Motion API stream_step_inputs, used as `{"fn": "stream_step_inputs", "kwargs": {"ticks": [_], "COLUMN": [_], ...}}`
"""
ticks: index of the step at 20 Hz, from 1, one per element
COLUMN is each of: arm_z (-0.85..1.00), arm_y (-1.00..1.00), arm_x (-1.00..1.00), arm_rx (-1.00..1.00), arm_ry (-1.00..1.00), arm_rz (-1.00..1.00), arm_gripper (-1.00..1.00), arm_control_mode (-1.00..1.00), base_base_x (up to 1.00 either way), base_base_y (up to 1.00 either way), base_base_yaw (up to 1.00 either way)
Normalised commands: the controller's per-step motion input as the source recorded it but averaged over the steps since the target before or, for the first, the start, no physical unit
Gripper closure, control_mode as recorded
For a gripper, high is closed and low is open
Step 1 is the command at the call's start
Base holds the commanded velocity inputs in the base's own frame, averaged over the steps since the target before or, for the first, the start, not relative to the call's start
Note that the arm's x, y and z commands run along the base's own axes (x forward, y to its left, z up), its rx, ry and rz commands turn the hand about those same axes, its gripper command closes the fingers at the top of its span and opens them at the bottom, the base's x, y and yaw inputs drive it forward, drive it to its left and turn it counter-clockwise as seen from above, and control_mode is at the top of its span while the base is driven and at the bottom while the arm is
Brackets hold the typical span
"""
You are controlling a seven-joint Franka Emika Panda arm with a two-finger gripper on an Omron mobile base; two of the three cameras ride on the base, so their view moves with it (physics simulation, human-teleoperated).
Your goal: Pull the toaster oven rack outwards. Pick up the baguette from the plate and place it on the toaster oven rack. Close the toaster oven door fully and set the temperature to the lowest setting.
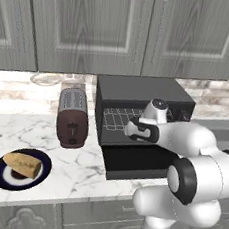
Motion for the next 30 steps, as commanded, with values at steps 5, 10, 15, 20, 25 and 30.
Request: {"fn": "stream_step_inputs", "kwargs": {"ticks": [5, 10, 15, 20, 25, 30], "arm_z": [-0.14, -0.14, -0.15, -0.17, -0.18, -0.14], "arm_y": [0.0, 0.0, 0.0, 0.0, 0.01, 0.03], "arm_x": [0.26, 0.25, 0.28, 0.23, 0.2, 0.1], "arm_rx": [0.0, 0.0, 0.0, 0.0, 0.0, 0.0], "arm_ry": [0.0, 0.0, 0.0, 0.0, 0.0, 0.0], "arm_rz": [0.0, 0.0, 0.0, 0.0, 0.0, 0.0], "arm_gripper": [-1.0, -1.0, -1.0, -1.0, -1.0, -1.0], "arm_control_mode": [-1.0, -1.0, -1.0, -1.0, -1.0, -1.0], "base_base_x": [0.0, 0.0, 0.0, 0.0, 0.0, 0.0], "base_base_y": [0.0, 0.0, 0.0, 0.0, 0.0, 0.0], "base_base_yaw": [0.0, 0.0, 0.0, 0.0, 0.0, 0.0]}}
